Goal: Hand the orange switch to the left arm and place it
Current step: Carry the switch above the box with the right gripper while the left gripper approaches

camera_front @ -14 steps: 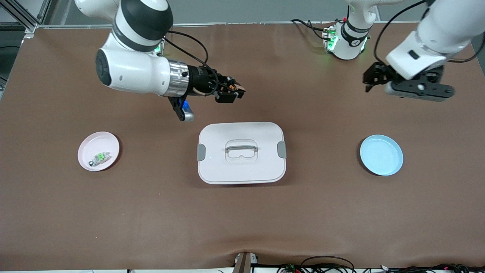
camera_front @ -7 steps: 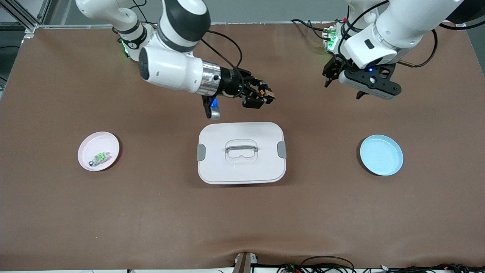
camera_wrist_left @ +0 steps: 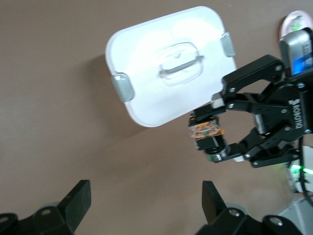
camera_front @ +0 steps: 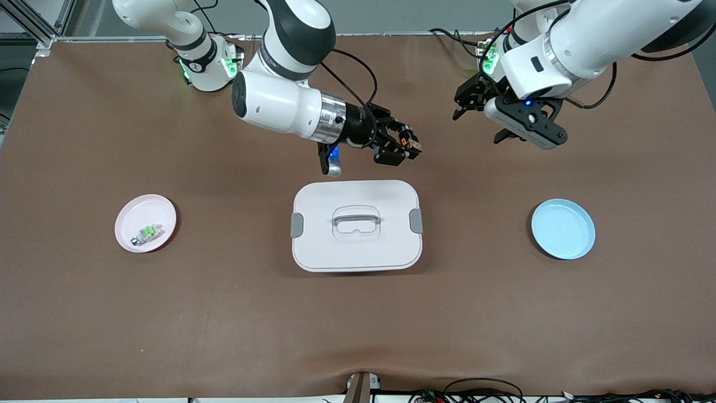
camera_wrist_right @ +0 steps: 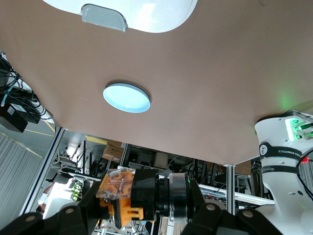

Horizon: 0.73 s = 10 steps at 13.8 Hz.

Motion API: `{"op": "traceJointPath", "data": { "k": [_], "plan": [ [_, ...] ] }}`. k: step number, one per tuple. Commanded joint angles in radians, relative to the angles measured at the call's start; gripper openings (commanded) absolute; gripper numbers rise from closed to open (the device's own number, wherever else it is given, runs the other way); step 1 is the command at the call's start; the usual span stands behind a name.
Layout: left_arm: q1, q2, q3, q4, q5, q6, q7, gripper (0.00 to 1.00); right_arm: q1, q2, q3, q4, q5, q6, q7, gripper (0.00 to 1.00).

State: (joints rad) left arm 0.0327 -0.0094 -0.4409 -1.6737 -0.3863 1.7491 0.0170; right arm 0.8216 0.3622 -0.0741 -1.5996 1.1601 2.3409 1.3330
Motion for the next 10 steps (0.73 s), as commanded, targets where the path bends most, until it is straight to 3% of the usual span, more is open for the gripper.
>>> {"op": "traceJointPath", "data": {
  "k": [1, 6, 10],
  "plan": [
    [0.024, -0.027, -0.009, -0.060, -0.063, 0.030, 0.009, 1.00, 0.008, 0.012, -0.009, 0.029, 0.023, -0.003, 0.018, 0.17],
    [0.041, -0.101, -0.010, -0.167, -0.183, 0.108, -0.086, 1.00, 0.008, 0.012, -0.009, 0.027, 0.021, -0.005, 0.015, 0.17],
    [0.038, -0.127, -0.053, -0.253, -0.226, 0.266, -0.155, 1.00, 0.010, 0.012, -0.009, 0.027, 0.021, -0.005, 0.017, 0.17]
  ]
}}
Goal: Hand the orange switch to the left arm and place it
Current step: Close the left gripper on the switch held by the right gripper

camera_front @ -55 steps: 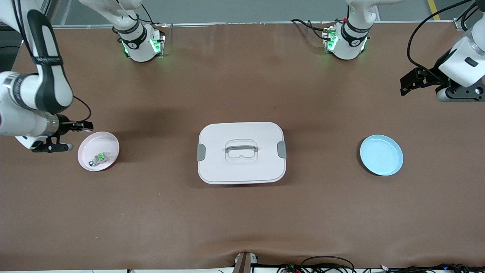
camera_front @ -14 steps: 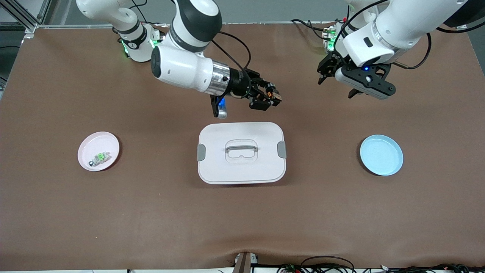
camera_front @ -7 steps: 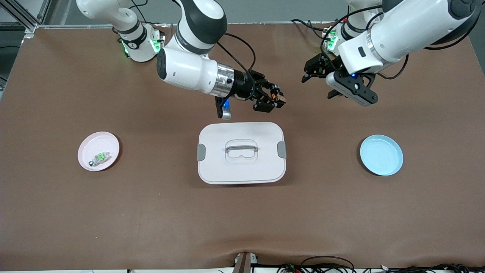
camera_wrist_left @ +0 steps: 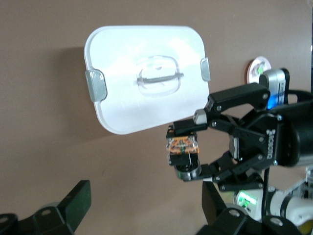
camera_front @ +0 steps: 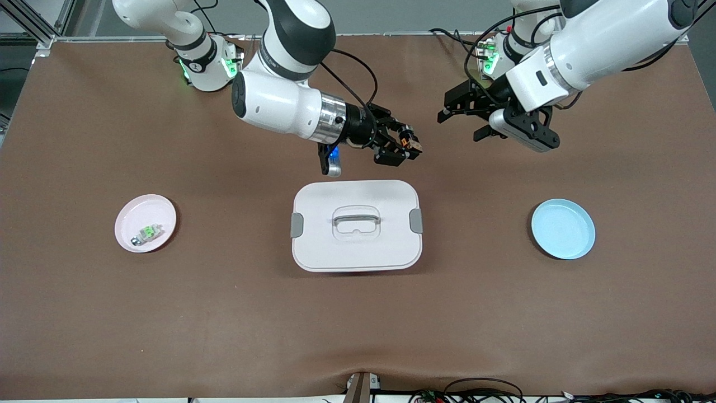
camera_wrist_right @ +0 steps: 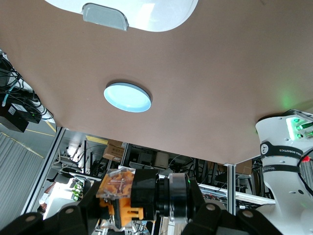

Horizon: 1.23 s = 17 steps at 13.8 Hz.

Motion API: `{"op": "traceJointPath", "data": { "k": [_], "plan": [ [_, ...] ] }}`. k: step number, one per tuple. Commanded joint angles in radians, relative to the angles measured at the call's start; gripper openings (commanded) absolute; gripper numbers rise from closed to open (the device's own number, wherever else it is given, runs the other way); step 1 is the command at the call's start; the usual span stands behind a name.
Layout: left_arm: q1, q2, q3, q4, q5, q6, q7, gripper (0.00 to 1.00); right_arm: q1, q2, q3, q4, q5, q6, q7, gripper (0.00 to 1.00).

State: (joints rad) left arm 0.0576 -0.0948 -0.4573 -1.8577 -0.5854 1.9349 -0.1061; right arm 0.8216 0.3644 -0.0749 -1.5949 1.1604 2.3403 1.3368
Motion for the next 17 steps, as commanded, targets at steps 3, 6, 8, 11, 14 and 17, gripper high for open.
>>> {"op": "traceJointPath", "data": {
  "k": [3, 6, 8, 11, 14, 17],
  "plan": [
    [0.011, -0.039, -0.063, -0.087, -0.028, 0.127, -0.092, 0.96, 0.010, 0.010, -0.008, 0.023, 0.021, -0.004, 0.013, 0.17],
    [0.010, -0.039, -0.077, -0.106, -0.062, 0.141, -0.127, 0.92, 0.010, 0.010, -0.008, 0.023, 0.021, -0.004, 0.013, 0.17],
    [0.010, -0.037, -0.092, -0.123, -0.086, 0.179, -0.127, 0.92, 0.010, 0.010, -0.008, 0.023, 0.021, -0.007, 0.013, 0.17],
    [0.008, -0.026, -0.115, -0.139, -0.088, 0.223, -0.127, 0.90, 0.010, 0.008, -0.008, 0.024, 0.021, -0.007, 0.012, 0.17],
    [0.007, -0.009, -0.119, -0.140, -0.088, 0.242, -0.127, 0.85, 0.010, 0.008, -0.008, 0.024, 0.021, -0.007, 0.012, 0.17],
    [0.007, 0.010, -0.136, -0.140, -0.088, 0.266, -0.127, 0.82, 0.010, 0.008, -0.009, 0.023, 0.021, -0.009, 0.008, 0.17]
  ]
}}
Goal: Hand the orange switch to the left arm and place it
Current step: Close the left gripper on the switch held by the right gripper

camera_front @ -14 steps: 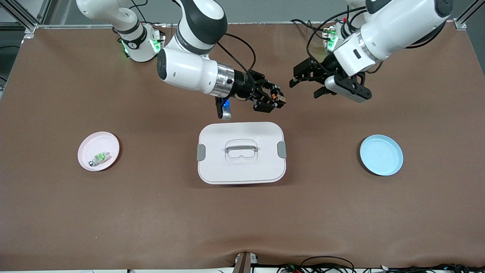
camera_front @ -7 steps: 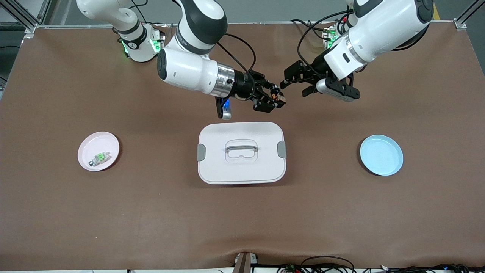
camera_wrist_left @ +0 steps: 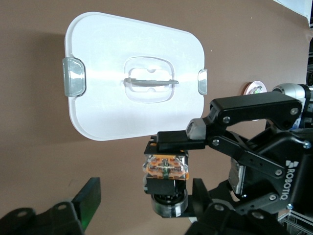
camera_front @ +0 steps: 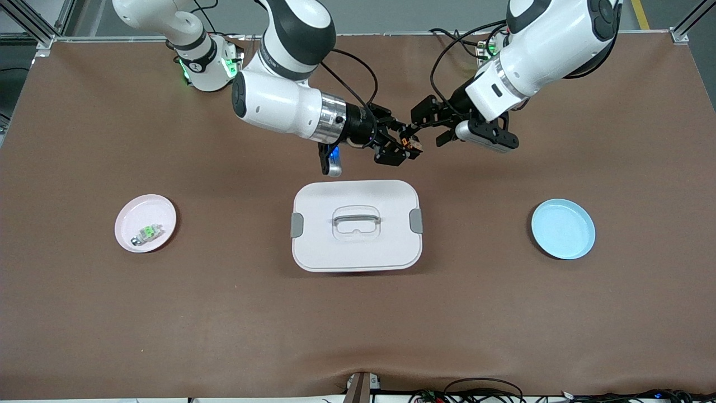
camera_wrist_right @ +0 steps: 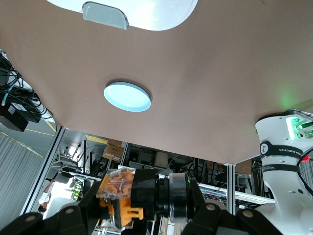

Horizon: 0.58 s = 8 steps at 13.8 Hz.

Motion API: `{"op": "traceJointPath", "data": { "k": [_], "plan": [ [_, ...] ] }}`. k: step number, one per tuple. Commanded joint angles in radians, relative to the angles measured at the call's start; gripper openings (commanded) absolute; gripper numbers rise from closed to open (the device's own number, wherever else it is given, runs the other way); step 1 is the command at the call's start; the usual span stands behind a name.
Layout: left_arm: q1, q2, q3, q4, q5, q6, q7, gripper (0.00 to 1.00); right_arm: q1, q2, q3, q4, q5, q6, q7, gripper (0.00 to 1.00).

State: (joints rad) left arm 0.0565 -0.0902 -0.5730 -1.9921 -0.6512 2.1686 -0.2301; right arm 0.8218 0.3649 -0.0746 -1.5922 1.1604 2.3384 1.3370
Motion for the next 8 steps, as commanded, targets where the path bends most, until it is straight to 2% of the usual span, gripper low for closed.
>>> {"op": "traceJointPath", "data": {
  "k": [1, 3, 8],
  "plan": [
    [0.006, 0.012, -0.022, -0.005, -0.022, 0.037, -0.003, 0.81, 0.010, 0.008, -0.010, 0.020, 0.021, -0.007, 0.008, 0.17],
    [0.008, 0.021, -0.040, -0.005, -0.022, 0.066, -0.003, 0.77, 0.010, 0.009, -0.010, 0.020, 0.021, -0.007, 0.005, 0.17],
    [0.006, 0.029, -0.044, -0.004, -0.021, 0.073, -0.003, 0.50, 0.010, 0.009, -0.010, 0.020, 0.021, -0.007, 0.002, 0.17]
  ]
}}
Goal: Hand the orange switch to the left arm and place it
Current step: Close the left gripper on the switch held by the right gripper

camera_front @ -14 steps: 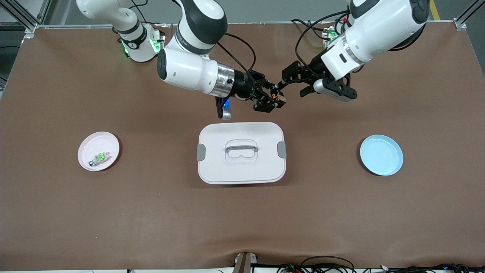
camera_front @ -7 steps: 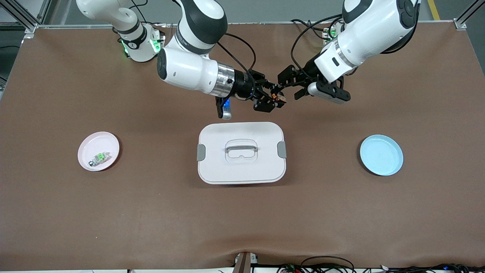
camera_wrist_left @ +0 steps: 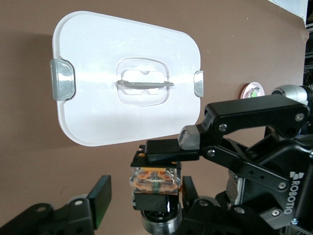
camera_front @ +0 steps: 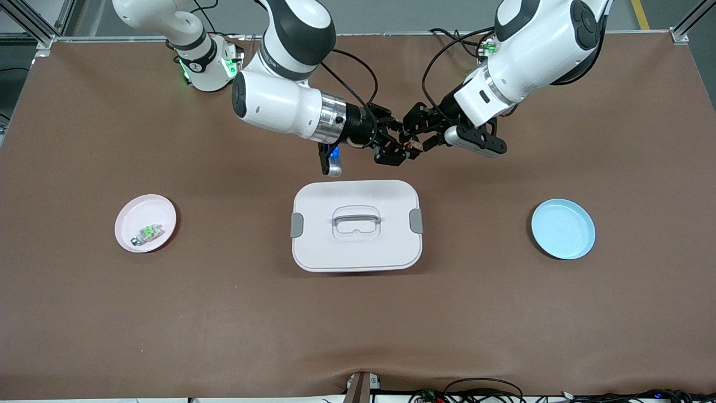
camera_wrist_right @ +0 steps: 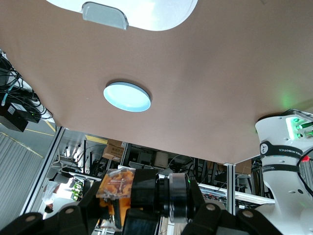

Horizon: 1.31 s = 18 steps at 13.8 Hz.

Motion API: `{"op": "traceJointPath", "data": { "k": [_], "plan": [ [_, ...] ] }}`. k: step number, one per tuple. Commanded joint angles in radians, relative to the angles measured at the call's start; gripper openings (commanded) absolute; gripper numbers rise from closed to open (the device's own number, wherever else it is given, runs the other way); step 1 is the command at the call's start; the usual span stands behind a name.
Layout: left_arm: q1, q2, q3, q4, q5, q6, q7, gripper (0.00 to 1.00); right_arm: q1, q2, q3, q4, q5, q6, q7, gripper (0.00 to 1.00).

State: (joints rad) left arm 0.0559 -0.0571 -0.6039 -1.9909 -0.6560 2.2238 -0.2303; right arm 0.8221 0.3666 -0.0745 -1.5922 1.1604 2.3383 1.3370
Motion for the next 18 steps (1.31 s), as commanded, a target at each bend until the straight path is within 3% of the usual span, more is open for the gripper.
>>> {"op": "traceJointPath", "data": {
  "k": [1, 3, 5, 8, 14, 18],
  "plan": [
    [0.007, -0.003, -0.013, -0.005, -0.016, 0.017, -0.003, 0.42, 0.009, 0.008, -0.010, 0.018, 0.021, -0.007, 0.002, 0.17],
    [0.007, -0.001, -0.013, -0.005, -0.016, 0.017, -0.001, 0.17, 0.009, 0.008, -0.010, 0.018, 0.021, -0.007, 0.002, 0.17],
    [0.007, -0.001, -0.013, -0.005, -0.016, 0.017, 0.003, 0.00, 0.009, 0.008, -0.010, 0.018, 0.019, -0.007, 0.001, 0.17],
    [0.012, 0.000, -0.013, -0.005, -0.007, 0.014, 0.011, 0.00, 0.009, 0.008, -0.010, 0.018, 0.019, -0.007, 0.002, 0.22],
    [0.021, 0.013, -0.008, -0.003, 0.013, 0.007, 0.008, 0.00, 0.009, 0.008, -0.010, 0.017, 0.019, -0.008, 0.010, 1.00],
    [0.059, 0.013, -0.007, 0.003, 0.122, -0.044, 0.008, 0.00, 0.002, 0.008, -0.010, 0.017, 0.015, -0.011, 0.007, 1.00]
  ]
}}
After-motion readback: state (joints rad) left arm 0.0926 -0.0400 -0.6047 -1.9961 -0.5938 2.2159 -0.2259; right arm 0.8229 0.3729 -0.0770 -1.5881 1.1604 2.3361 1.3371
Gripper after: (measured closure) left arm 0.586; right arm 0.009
